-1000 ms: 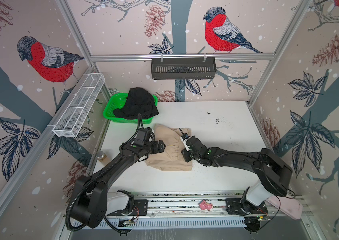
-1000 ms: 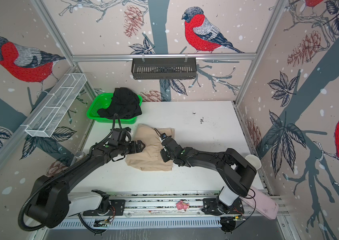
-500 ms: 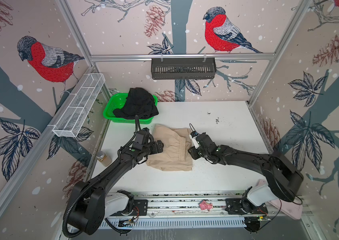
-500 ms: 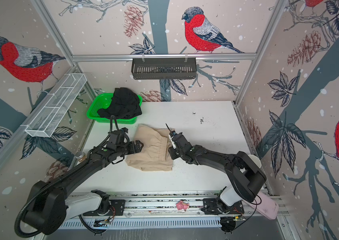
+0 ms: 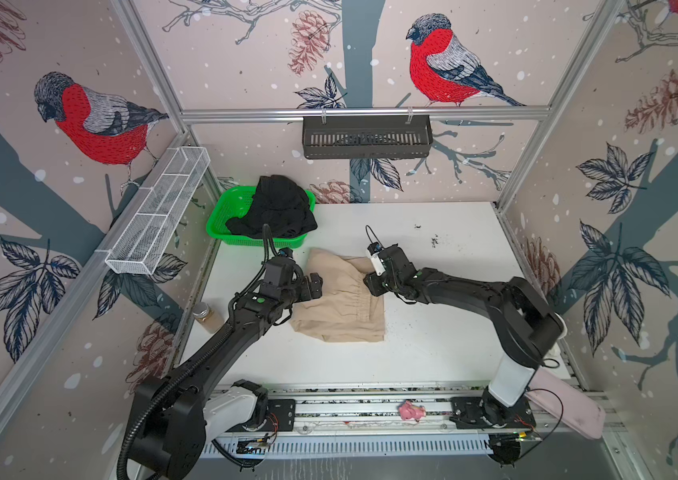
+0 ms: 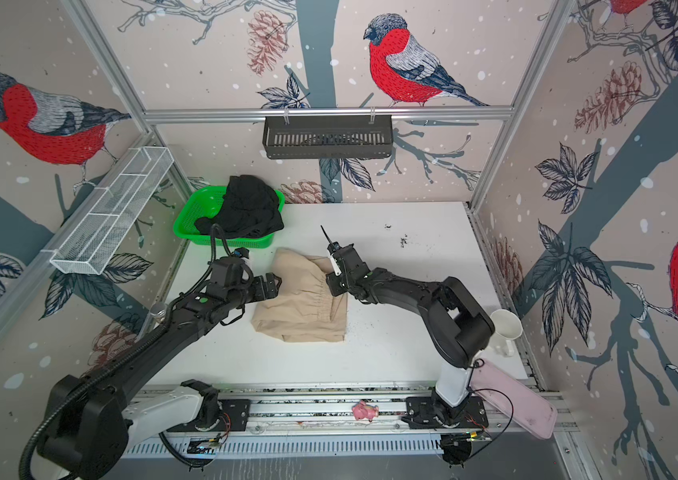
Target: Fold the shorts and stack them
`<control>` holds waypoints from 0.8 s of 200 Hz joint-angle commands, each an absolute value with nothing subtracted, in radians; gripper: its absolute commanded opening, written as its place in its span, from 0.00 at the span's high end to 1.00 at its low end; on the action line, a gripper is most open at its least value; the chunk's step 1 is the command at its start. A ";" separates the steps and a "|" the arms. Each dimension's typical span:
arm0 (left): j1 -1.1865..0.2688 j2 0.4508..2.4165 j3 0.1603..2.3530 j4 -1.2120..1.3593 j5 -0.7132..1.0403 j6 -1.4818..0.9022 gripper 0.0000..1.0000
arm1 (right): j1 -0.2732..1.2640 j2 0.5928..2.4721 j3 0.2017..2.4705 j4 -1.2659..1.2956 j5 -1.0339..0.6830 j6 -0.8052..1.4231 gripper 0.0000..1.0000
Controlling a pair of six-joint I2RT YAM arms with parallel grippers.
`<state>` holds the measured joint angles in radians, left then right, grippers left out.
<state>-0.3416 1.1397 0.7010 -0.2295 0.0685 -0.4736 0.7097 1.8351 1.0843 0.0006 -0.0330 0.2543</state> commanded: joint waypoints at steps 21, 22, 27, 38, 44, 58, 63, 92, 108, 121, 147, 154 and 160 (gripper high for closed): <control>-0.339 1.140 0.690 -0.217 0.052 -0.479 0.03 | 0.670 1.938 1.112 -0.025 -0.006 0.199 0.68; -0.340 1.139 0.690 -0.218 0.051 -0.478 0.03 | 0.670 1.938 1.114 -0.027 -0.004 0.196 0.68; -0.340 1.137 0.690 -0.221 0.047 -0.476 0.03 | 0.670 1.939 1.120 -0.037 0.006 0.190 0.67; -0.339 1.131 0.693 -0.230 0.037 -0.472 0.03 | 0.670 1.934 1.132 -0.050 0.023 0.175 0.60; -0.339 1.127 0.695 -0.232 0.035 -0.470 0.03 | 0.669 1.929 1.142 -0.063 0.031 0.168 0.53; -0.339 1.116 0.702 -0.235 0.030 -0.467 0.03 | 0.668 1.905 1.177 -0.097 0.051 0.144 0.46; -0.336 1.112 0.707 -0.237 0.030 -0.465 0.03 | 0.669 1.893 1.192 -0.112 0.055 0.137 0.45; -0.327 1.097 0.753 -0.270 0.021 -0.438 0.03 | 0.694 1.802 1.262 -0.173 0.029 0.068 0.34; -0.316 1.085 0.783 -0.308 0.007 -0.430 0.03 | 0.756 1.769 1.277 -0.195 0.017 -0.013 0.28; -0.296 1.064 0.800 -0.343 -0.006 -0.444 0.03 | 0.812 1.765 1.283 -0.193 -0.001 -0.052 0.26; -0.222 1.002 0.799 -0.376 0.038 -0.470 0.03 | 0.876 1.825 1.309 -0.166 -0.088 -0.087 0.19; -0.206 0.986 0.798 -0.383 0.042 -0.473 0.03 | 0.888 1.856 1.334 -0.178 -0.101 -0.102 0.17; -0.195 0.974 0.794 -0.391 0.046 -0.474 0.03 | 0.899 1.885 1.360 -0.190 -0.108 -0.120 0.16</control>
<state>-0.2344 1.0115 0.7937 -0.3405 0.0257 -0.4488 0.8692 1.8179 1.3048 -0.1520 -0.0383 -0.0372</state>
